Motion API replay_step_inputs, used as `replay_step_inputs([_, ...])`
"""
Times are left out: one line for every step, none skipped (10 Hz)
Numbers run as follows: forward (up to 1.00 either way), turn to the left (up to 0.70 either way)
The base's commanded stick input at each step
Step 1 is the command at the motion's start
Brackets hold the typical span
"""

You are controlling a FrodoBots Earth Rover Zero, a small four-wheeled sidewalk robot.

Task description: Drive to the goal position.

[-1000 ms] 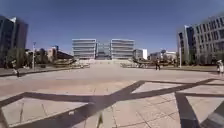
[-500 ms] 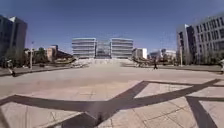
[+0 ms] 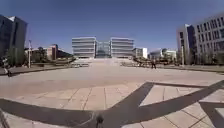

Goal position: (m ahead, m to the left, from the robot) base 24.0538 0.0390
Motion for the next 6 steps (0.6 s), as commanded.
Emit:
replay_step_inputs([0.70, -0.01])
replay_step_inputs([0.70, -0.01])
replay_step_inputs([0.70, -0.01])
replay_step_inputs([0.70, -0.01])
replay_step_inputs([0.70, -0.01])
replay_step_inputs([0.70, 0.00])
